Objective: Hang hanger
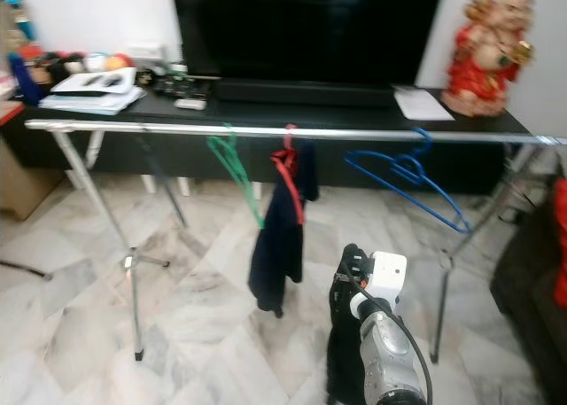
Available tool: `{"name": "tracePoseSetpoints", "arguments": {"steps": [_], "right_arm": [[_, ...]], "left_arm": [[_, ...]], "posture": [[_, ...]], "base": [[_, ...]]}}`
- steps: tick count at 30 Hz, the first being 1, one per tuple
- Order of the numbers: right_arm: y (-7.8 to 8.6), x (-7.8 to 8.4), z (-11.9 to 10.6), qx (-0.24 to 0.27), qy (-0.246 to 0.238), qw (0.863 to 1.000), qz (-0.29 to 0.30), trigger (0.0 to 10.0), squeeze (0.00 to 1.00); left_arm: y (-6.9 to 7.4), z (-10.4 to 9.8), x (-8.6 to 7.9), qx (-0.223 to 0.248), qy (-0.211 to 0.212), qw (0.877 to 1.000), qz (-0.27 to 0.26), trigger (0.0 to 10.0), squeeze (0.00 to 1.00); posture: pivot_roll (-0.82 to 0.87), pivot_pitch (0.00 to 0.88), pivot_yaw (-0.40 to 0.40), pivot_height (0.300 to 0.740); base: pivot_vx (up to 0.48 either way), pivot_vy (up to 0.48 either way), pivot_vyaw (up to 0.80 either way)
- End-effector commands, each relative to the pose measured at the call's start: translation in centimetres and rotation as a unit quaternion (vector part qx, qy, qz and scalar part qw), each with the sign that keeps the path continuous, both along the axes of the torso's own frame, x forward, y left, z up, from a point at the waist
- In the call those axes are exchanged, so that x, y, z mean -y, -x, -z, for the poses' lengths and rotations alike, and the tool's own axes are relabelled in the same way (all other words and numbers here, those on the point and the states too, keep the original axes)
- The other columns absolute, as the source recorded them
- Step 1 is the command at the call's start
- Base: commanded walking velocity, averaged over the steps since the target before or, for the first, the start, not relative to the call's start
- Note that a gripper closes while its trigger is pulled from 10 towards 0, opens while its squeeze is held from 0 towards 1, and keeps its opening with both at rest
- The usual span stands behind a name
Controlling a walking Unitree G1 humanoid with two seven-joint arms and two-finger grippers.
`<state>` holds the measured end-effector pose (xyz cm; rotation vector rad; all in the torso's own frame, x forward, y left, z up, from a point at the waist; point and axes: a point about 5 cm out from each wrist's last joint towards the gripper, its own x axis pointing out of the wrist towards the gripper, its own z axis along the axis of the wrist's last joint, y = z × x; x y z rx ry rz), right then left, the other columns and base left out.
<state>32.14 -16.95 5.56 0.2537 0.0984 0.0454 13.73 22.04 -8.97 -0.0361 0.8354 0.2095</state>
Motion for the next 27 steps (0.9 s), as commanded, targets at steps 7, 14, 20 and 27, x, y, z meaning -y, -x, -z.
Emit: {"name": "tracePoseSetpoints", "arguments": {"steps": [7, 14, 20, 27], "right_arm": [[-0.7, -0.9, -0.5, 0.005, -0.011, 1.000, -0.012, 10.0, 0.00], [-0.9, -0.5, -0.3, -0.009, -0.029, 1.000, 0.007, 10.0, 0.00], [-1.0, -0.8, -0.3, -0.010, -0.033, 0.999, 0.007, 10.0, 0.00], [-0.8, -0.8, 0.0, -0.014, -0.036, 0.999, 0.012, 10.0, 0.00]], "left_arm": [[-0.6, -0.2, 0.1, 0.005, -0.004, 1.000, -0.005, 10.0, 0.00], [-1.8, -0.5, 0.3, 0.013, -0.005, 1.000, 0.003, 10.0, 0.00], [-2.0, -0.7, -0.1, 0.016, -0.011, 1.000, 0.003, 10.0, 0.00], [-1.7, -0.7, -0.7, 0.013, -0.017, 1.000, 0.007, 10.0, 0.00]], "posture": [[0.01, 0.029, -0.037, 0.740], [0.01, 0.012, -0.029, 0.740], [0.02, 0.009, -0.008, 0.740], [0.01, 0.019, 0.010, 0.740]], "base": [[0.000, 0.000, 0.62], [0.000, 0.000, 0.00], [0.000, -0.084, 0.00], [0.000, -0.263, 0.00]]}}
